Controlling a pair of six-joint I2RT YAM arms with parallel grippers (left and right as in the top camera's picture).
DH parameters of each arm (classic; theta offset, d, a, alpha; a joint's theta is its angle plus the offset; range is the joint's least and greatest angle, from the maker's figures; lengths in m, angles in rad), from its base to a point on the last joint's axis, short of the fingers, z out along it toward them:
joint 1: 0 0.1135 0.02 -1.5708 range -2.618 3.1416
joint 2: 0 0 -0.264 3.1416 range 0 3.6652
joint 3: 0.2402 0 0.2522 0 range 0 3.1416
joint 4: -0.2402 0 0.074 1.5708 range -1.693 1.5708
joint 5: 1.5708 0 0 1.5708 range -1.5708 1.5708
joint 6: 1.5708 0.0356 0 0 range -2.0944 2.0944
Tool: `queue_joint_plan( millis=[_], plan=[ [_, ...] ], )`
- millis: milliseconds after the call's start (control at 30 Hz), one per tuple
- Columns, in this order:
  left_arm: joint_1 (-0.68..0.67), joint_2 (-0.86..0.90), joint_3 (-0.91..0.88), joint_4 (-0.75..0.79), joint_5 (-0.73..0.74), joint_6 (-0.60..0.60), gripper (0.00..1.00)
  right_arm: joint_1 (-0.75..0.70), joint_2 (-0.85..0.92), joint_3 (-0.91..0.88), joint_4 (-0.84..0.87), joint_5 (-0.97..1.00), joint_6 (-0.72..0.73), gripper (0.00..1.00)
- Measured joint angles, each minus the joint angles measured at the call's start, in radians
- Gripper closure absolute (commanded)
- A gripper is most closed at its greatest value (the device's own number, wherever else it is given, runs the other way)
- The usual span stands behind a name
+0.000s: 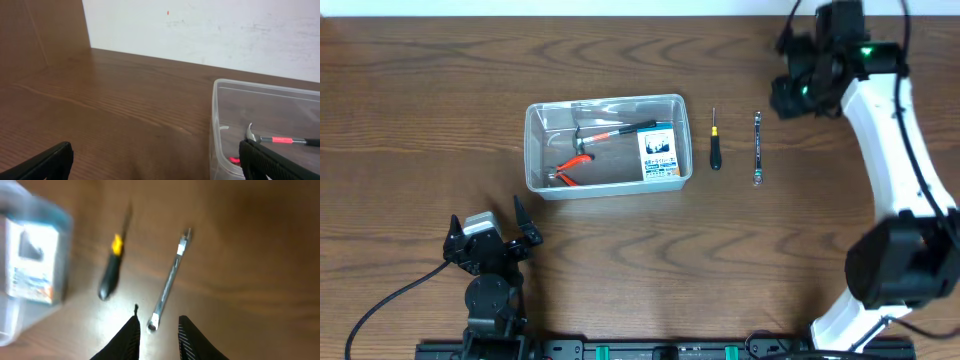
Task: Pack container
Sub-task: 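Grasp the silver wrench with the right gripper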
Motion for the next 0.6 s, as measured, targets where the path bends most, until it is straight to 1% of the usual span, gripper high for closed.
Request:
queue_joint_plan(
  millis=[200, 433, 600],
  plan=[
    [0.000, 0.000, 0.000, 0.000, 0.000, 0.000, 0.02, 0.005, 0.091, -0.119, 0.033, -0.015, 0.097, 0.72],
    [0.000, 0.000, 0.000, 0.000, 0.000, 0.000, 0.02, 0.012, 0.143, -0.148, 0.078, -0.007, 0.246, 0.70],
    [0.000, 0.000, 0.000, 0.000, 0.000, 0.000, 0.02, 0.021, 0.198, -0.155, 0.089, 0.025, 0.281, 0.67]
  ],
)
